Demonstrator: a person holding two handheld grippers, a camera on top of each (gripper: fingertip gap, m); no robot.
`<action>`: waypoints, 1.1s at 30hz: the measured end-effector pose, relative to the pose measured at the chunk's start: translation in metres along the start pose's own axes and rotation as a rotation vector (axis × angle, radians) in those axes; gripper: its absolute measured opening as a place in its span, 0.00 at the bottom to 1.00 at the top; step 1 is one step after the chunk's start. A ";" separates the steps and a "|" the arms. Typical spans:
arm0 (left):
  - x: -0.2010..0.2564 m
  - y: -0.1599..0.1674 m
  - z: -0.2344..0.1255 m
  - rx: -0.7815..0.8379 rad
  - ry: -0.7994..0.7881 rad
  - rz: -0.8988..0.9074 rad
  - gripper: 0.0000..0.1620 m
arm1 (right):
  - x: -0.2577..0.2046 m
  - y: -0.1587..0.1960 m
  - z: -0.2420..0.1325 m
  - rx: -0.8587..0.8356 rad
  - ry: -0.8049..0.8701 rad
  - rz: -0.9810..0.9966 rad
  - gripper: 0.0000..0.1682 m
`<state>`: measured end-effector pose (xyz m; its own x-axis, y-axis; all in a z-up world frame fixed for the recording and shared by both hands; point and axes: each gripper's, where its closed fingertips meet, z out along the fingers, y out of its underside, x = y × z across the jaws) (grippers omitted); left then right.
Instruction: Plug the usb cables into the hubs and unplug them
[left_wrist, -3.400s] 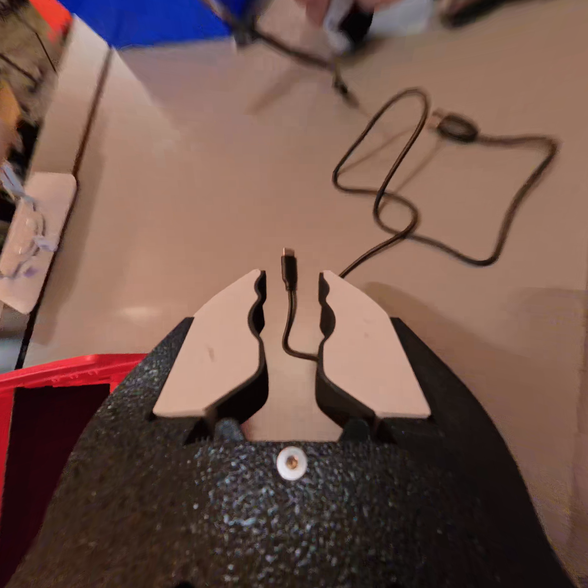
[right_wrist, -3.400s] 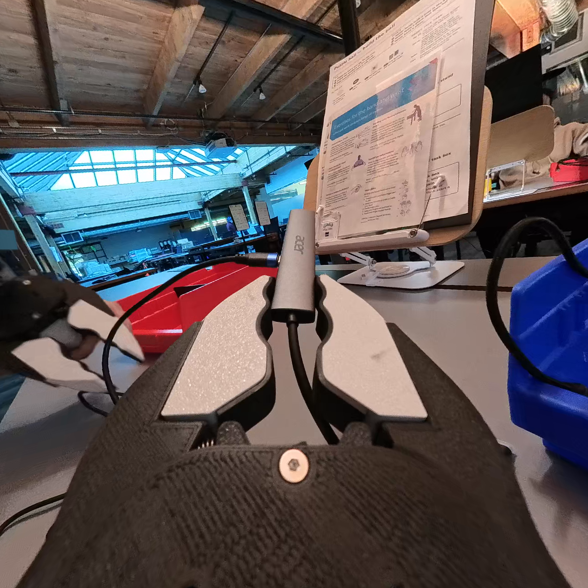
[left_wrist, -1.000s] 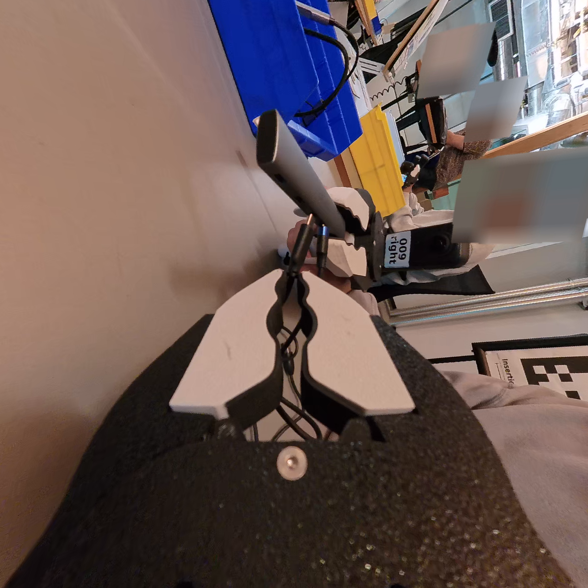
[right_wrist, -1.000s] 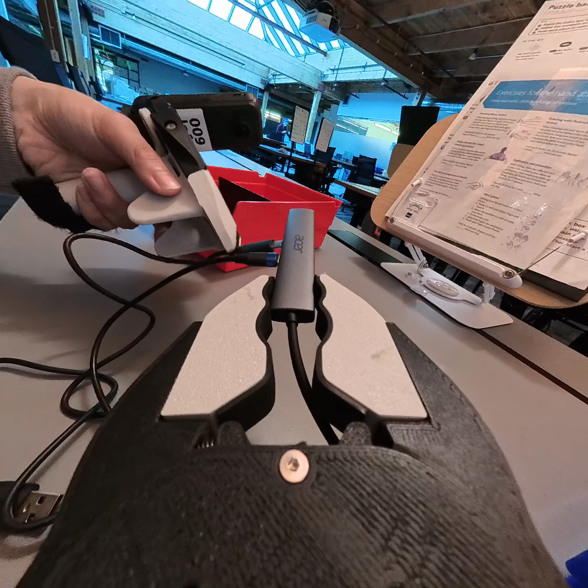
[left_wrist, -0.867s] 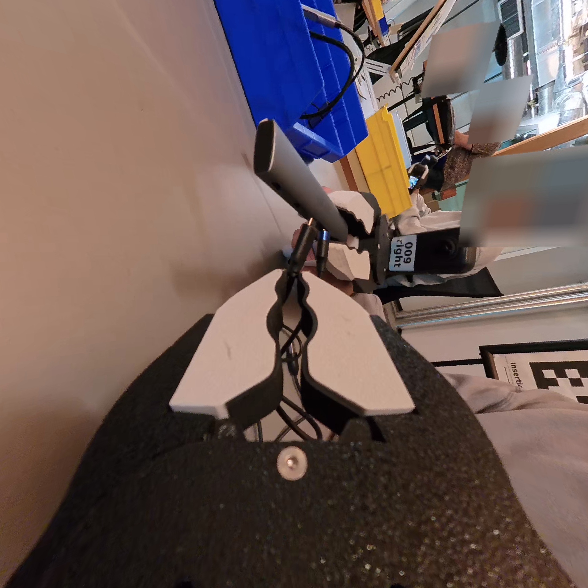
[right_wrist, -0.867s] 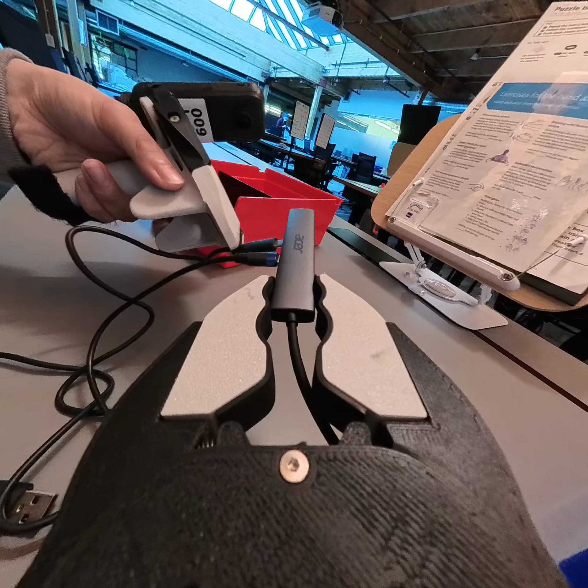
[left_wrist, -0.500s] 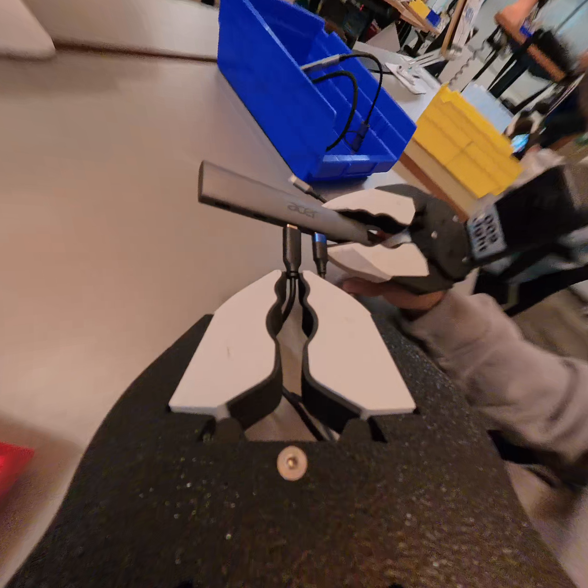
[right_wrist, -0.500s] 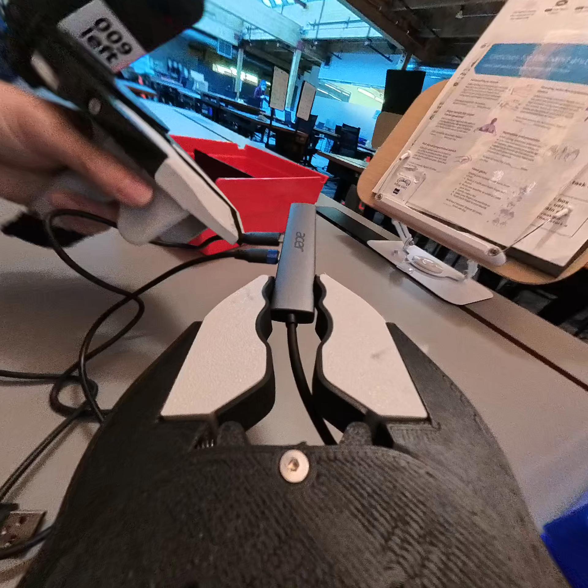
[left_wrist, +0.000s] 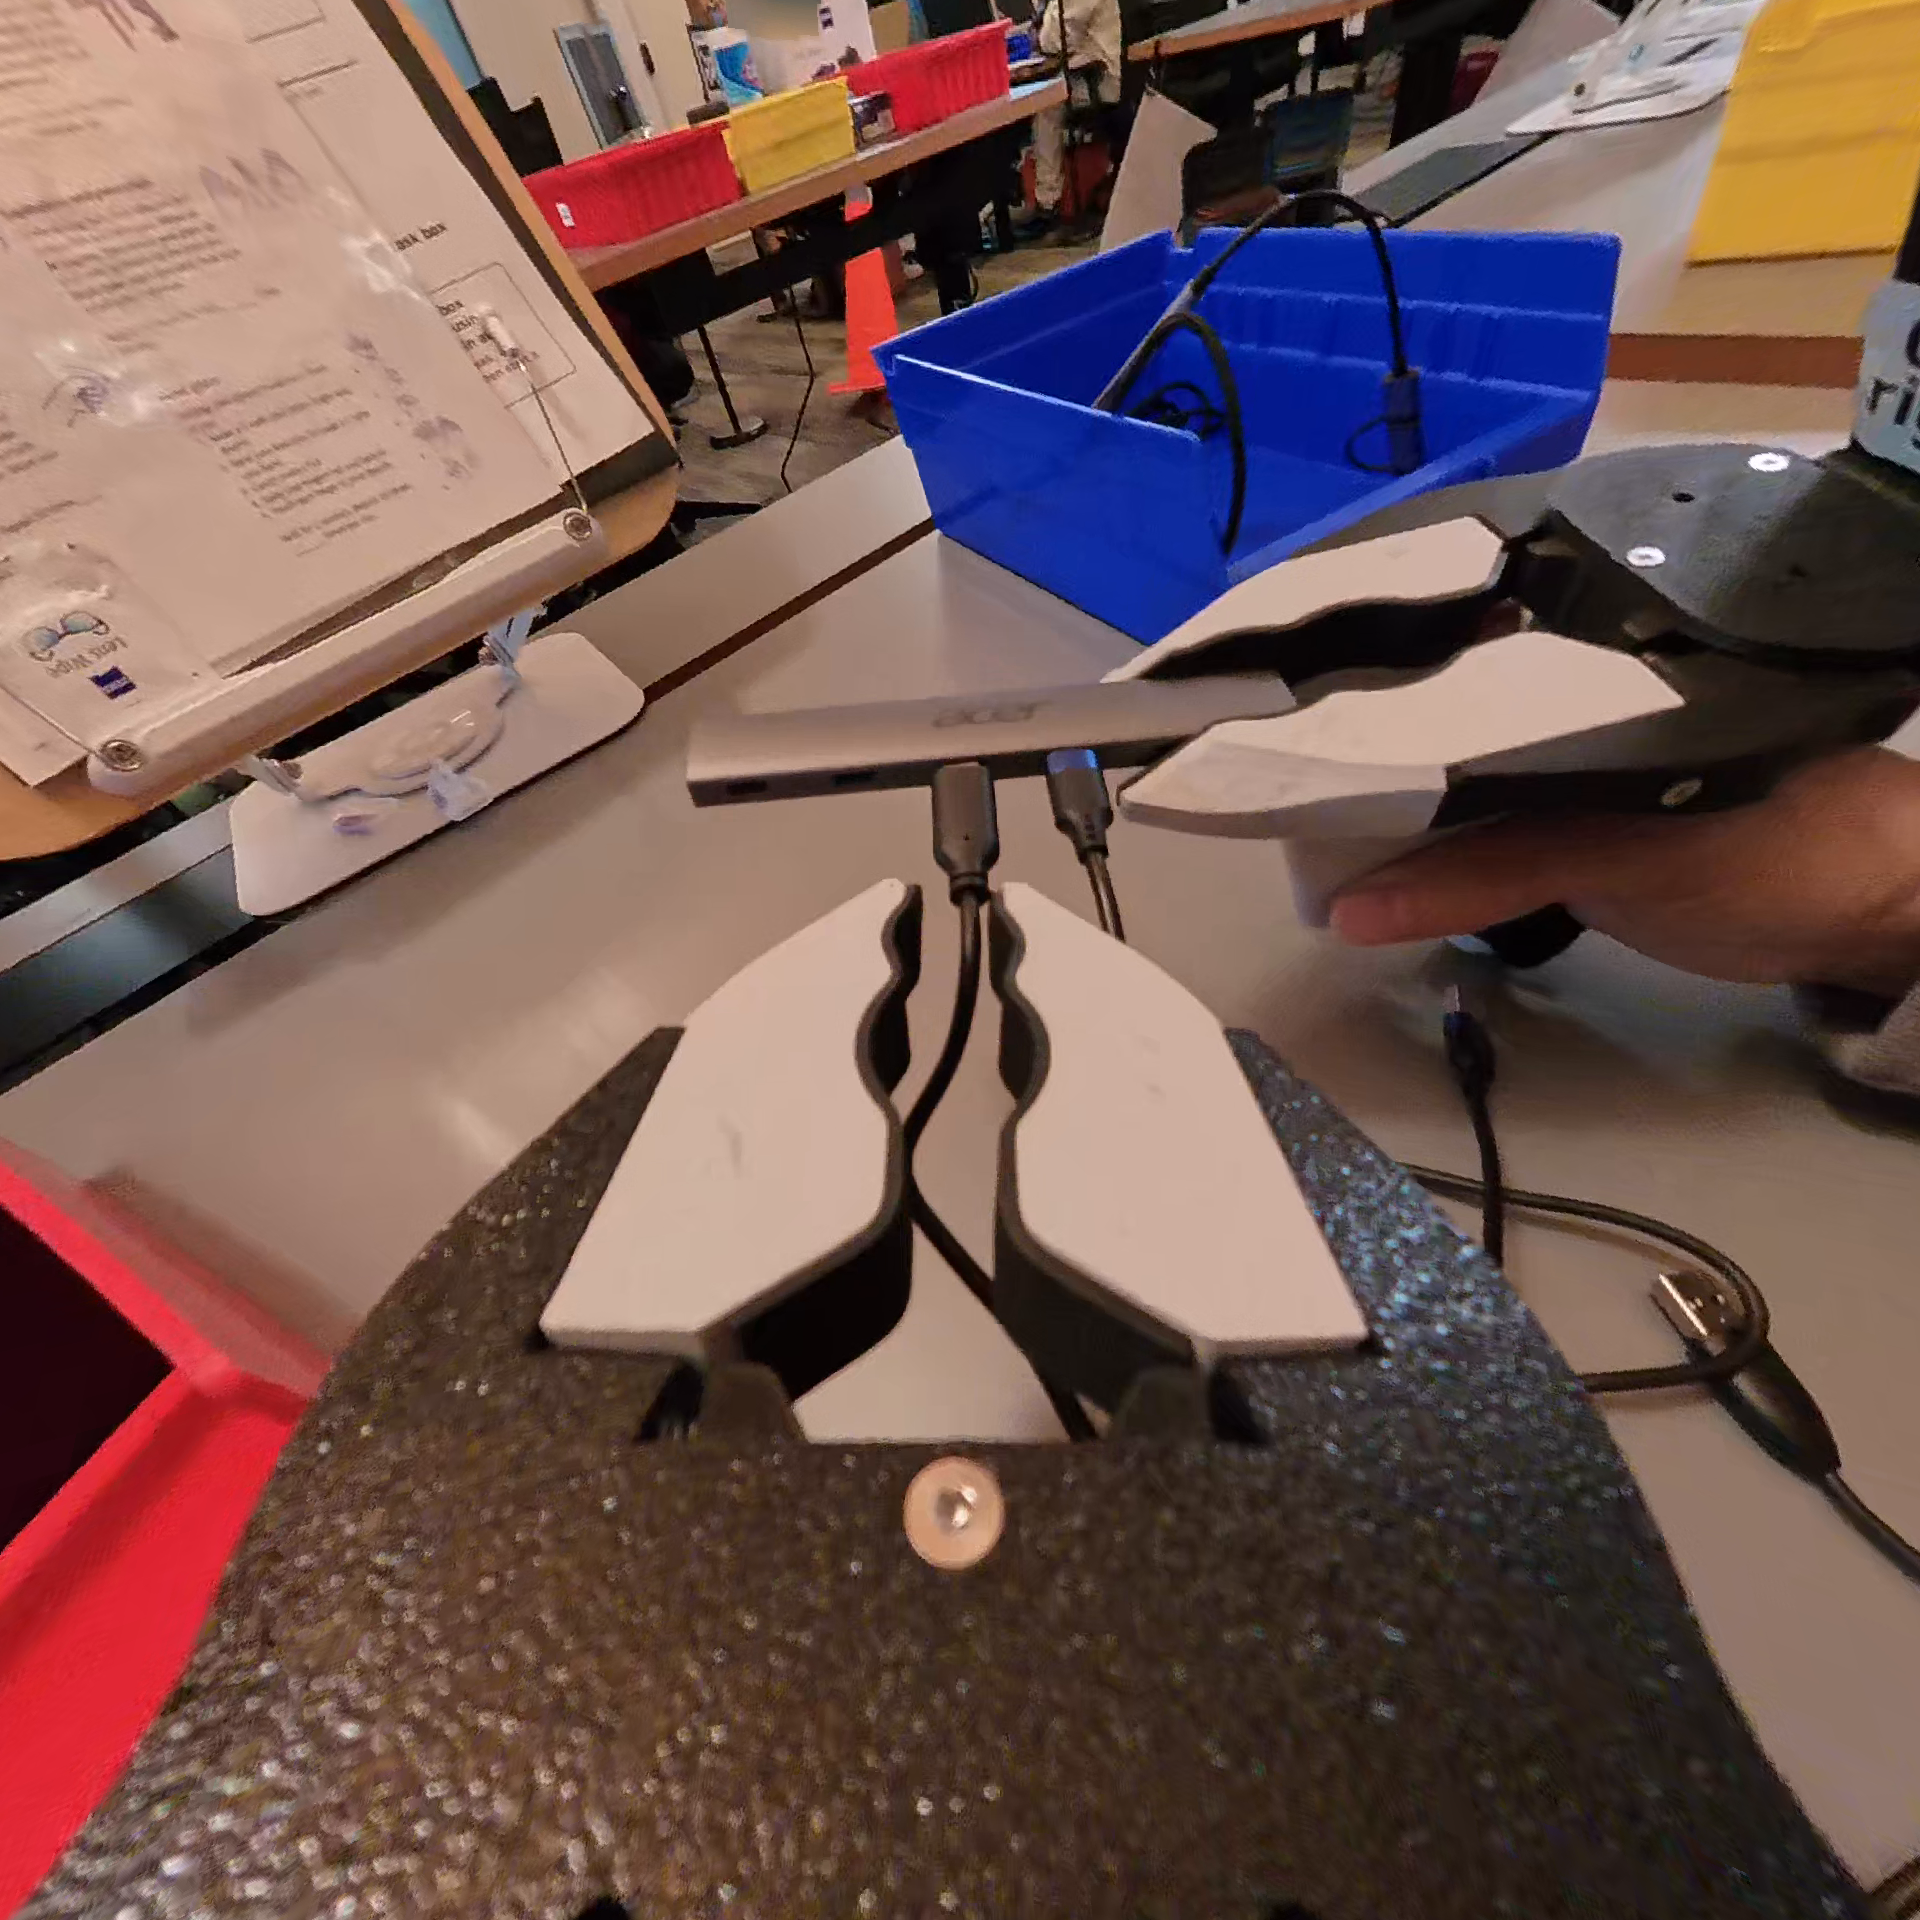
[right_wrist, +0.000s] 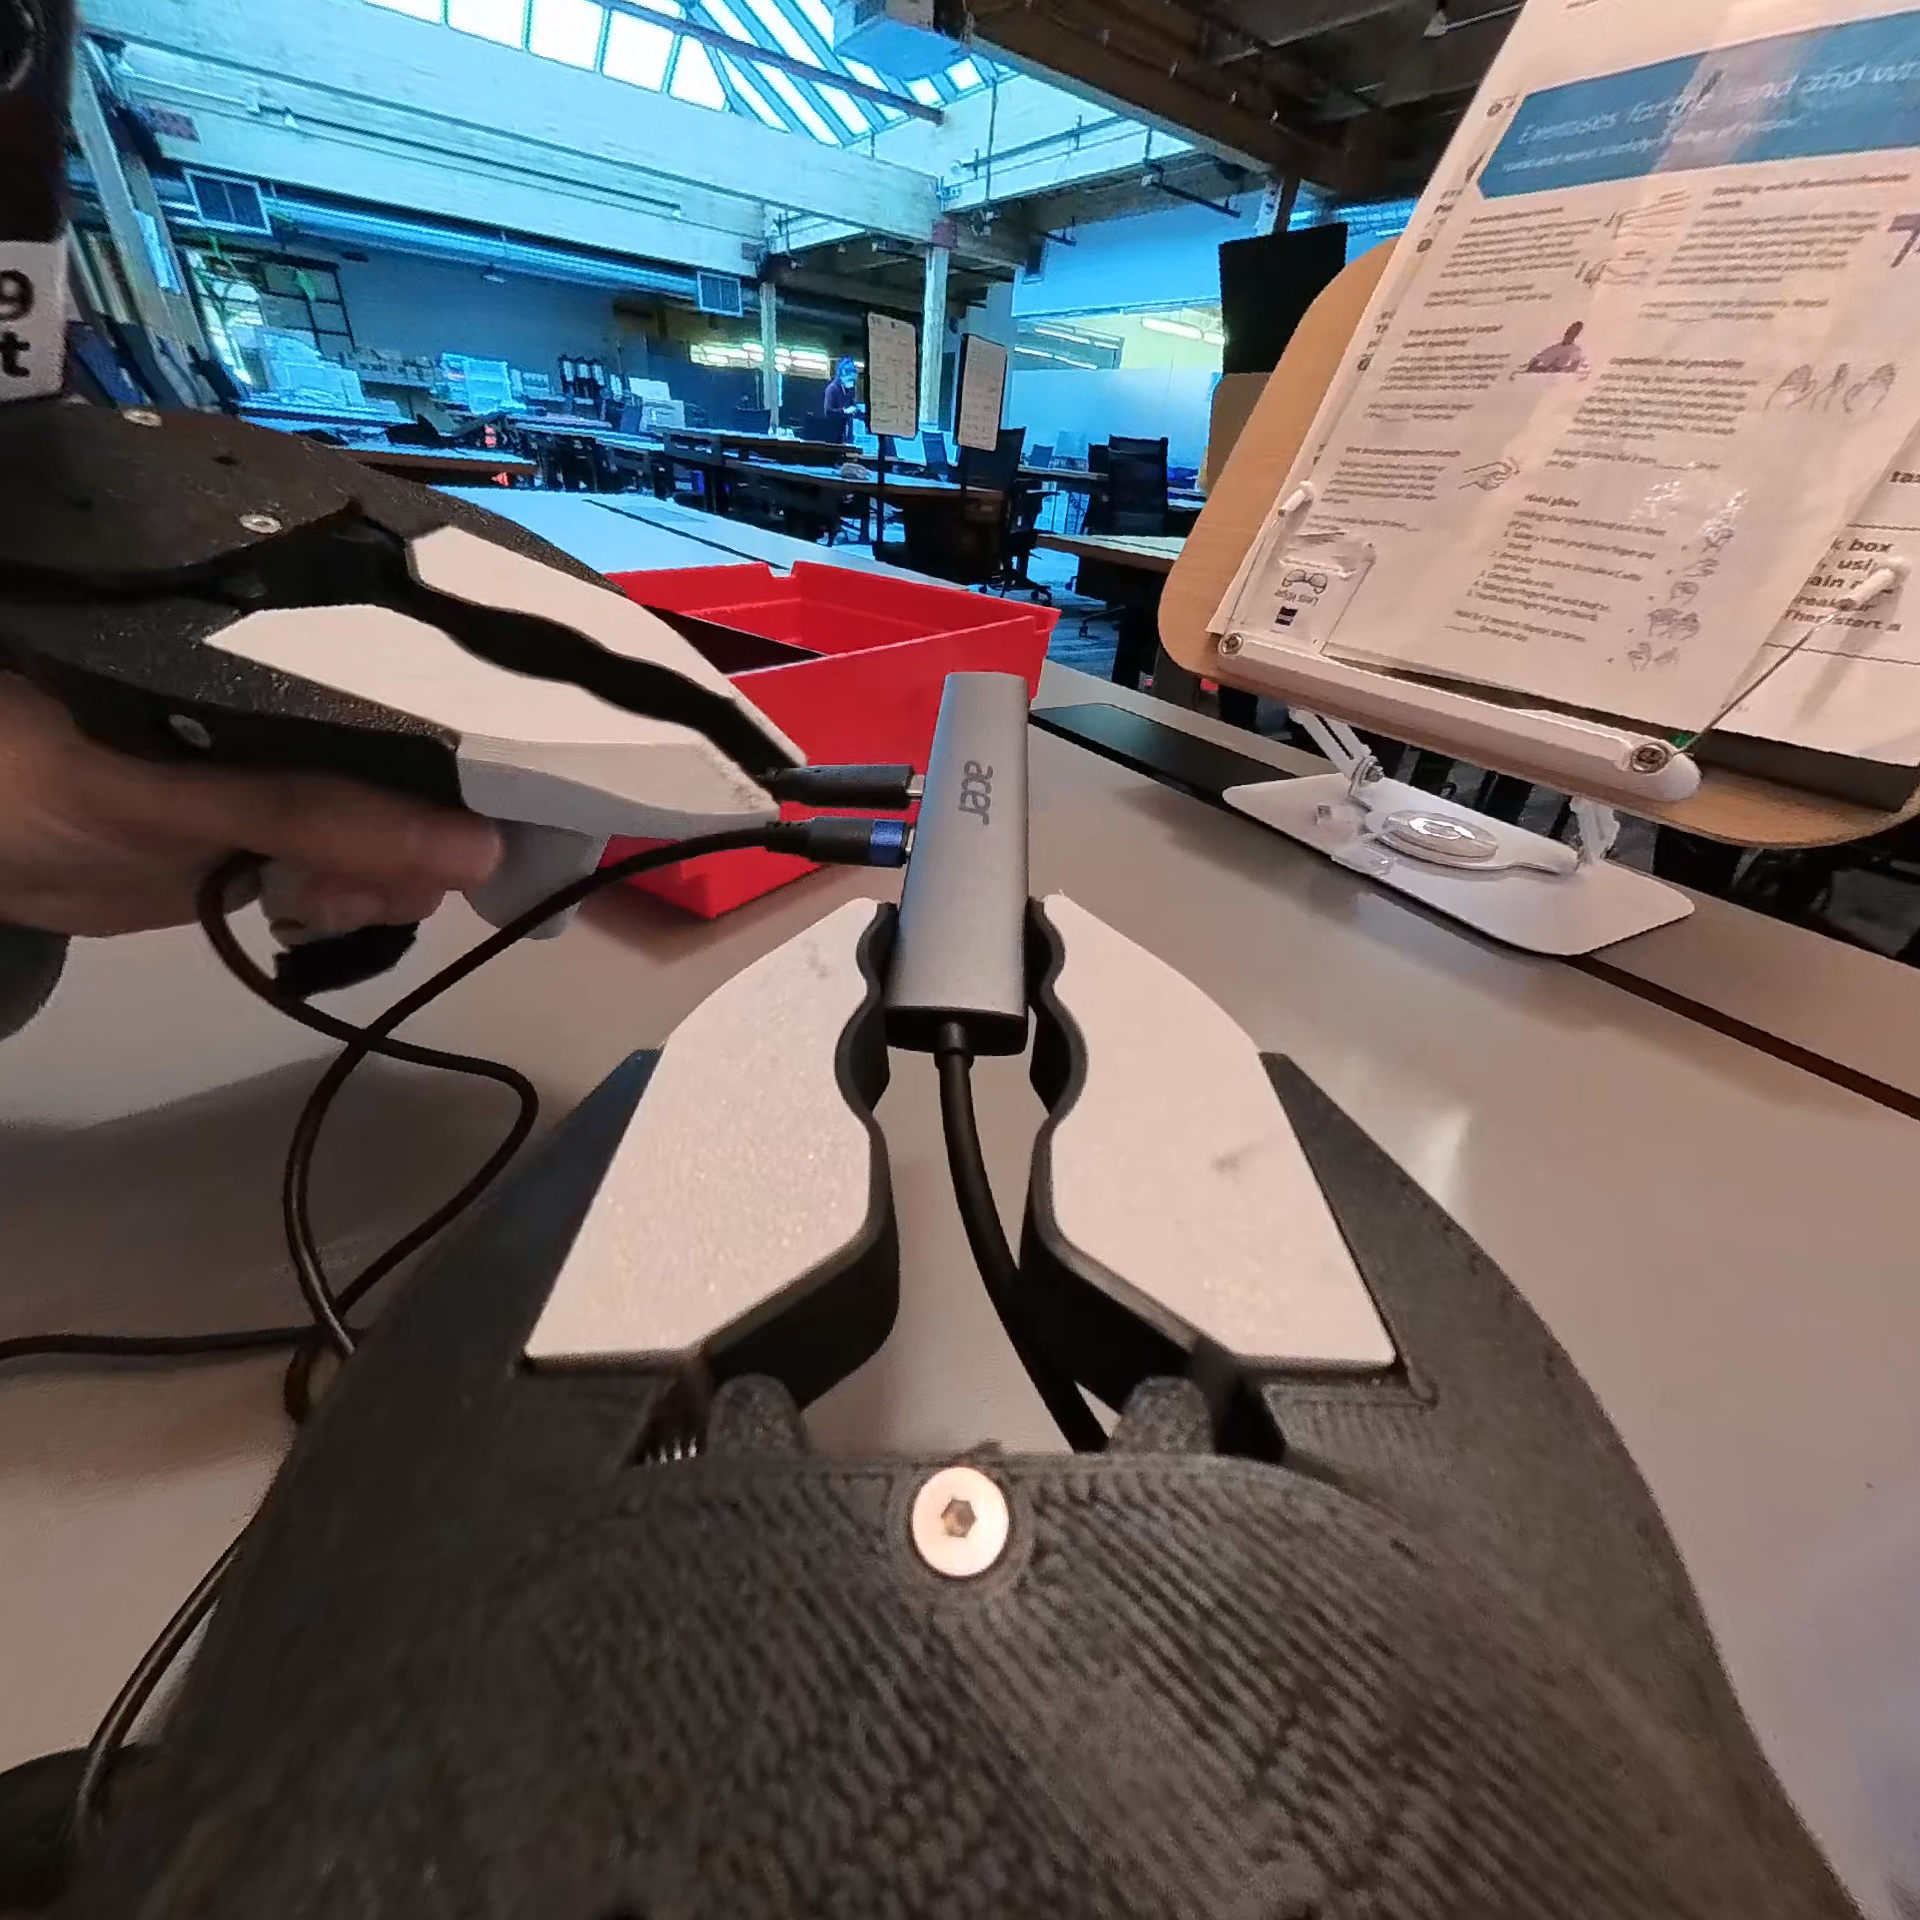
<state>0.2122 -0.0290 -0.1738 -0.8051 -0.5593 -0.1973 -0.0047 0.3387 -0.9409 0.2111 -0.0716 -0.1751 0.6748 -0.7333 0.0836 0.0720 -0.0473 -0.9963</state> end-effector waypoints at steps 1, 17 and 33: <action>0.000 0.000 0.000 0.001 0.003 -0.009 0.06 | 0.000 0.000 0.000 0.001 0.003 -0.001 0.14; -0.001 0.003 0.001 -0.071 -0.048 0.133 0.03 | -0.005 0.004 0.001 -0.034 -0.018 -0.013 0.15; -0.028 0.020 -0.048 0.224 0.038 -0.219 0.23 | 0.069 -0.083 -0.072 0.127 0.267 -0.009 0.14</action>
<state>0.2060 0.0295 -0.1735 -0.8209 -0.5706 0.0230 -0.0532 0.0363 -0.9979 0.1985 -0.1673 -0.0884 0.4575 -0.8867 0.0671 0.1796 0.0183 -0.9836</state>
